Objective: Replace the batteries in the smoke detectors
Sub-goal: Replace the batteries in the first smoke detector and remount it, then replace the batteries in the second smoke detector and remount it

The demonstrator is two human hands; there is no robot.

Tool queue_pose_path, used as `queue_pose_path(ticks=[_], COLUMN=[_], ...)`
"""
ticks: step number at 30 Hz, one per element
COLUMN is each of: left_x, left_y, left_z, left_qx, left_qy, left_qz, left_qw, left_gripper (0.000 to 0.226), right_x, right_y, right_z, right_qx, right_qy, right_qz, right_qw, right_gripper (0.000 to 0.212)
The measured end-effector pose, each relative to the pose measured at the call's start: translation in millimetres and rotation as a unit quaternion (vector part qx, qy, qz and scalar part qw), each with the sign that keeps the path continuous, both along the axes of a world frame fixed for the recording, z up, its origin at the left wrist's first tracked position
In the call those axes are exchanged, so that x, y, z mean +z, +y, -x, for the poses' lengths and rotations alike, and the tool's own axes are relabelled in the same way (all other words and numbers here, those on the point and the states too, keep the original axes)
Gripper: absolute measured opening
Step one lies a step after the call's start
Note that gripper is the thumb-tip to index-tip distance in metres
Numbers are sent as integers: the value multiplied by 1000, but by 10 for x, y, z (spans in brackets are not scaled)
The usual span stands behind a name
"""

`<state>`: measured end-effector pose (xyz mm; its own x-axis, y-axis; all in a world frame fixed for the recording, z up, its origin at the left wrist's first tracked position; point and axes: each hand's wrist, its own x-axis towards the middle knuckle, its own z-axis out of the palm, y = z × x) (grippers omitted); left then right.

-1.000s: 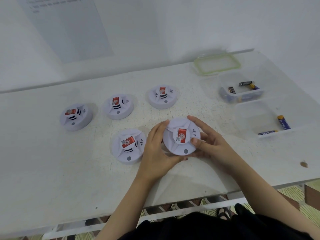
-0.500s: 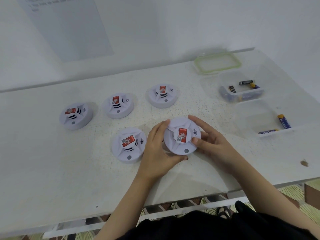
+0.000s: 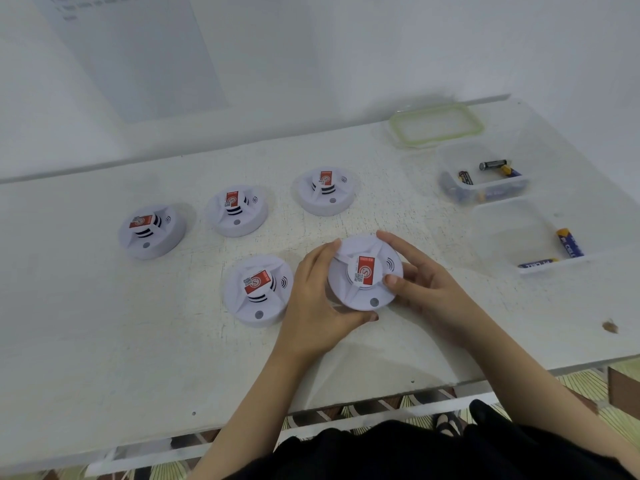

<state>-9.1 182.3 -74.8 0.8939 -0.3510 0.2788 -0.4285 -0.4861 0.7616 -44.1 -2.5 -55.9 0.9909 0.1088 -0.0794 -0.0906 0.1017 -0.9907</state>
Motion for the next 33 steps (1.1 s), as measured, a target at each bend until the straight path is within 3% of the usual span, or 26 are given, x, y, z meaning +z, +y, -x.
queue_pose_path(ticks=[5, 10, 16, 21, 28, 30, 33], left_x=[16, 13, -28, -21, -38, 15, 111], left_y=[4, 33, 16, -1, -11, 23, 185], left_z=[5, -11, -46, -42, -16, 54, 173], left_qx=[2, 12, 22, 11, 17, 14, 9], left_qy=[13, 41, 74, 119, 113, 87, -18], left_qz=[-3, 0, -17, 2, -7, -21, -17], left_qw=[1000, 999, 997, 993, 993, 996, 1000], left_gripper=[98, 100, 106, 108, 111, 102, 73], right_x=[-14, -65, -119, -211, -199, -193, -129], right_y=[-1, 50, -47, -56, -36, -34, 73], right_z=[-6, -35, -241, -255, -277, -277, -266], right_qx=[6, -26, -12, -61, -40, -44, -81], right_qy=[-13, -56, -190, -122, -104, -110, -147], right_qz=[16, 108, 323, 451, 478, 472, 456], right_qw=[1000, 992, 927, 882, 871, 874, 874], right_gripper=[54, 46, 44, 69, 73, 72, 56])
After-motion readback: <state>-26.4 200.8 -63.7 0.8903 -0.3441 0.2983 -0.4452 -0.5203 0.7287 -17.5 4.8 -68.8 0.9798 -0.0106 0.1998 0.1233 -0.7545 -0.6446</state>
